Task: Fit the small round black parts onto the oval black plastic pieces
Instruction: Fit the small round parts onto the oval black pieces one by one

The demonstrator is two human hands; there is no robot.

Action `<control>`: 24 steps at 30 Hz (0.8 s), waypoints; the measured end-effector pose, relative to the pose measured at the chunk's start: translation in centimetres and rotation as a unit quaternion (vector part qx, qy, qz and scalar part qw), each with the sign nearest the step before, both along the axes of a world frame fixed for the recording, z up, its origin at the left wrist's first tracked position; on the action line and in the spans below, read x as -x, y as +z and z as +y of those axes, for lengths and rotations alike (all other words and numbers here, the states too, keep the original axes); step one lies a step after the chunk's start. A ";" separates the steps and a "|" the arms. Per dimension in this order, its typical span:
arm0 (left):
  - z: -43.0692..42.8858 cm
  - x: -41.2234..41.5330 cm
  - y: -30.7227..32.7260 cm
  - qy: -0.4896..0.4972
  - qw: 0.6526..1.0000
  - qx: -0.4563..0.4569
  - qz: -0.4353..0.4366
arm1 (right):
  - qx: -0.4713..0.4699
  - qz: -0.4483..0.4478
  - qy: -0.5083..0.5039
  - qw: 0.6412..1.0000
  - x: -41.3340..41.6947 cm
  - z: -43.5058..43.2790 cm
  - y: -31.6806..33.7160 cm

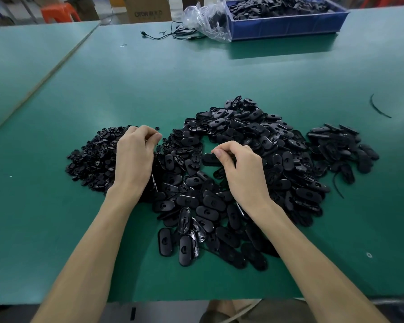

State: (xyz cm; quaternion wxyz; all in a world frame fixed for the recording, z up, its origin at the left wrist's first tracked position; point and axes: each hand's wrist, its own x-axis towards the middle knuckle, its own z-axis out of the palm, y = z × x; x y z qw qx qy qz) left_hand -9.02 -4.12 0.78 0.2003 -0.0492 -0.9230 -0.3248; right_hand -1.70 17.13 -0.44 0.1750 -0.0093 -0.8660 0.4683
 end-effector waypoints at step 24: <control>1.2 -0.8 0.6 -0.069 0.992 -0.101 -0.019 | 0.079 -0.005 0.003 0.997 -0.1 0.1 0.0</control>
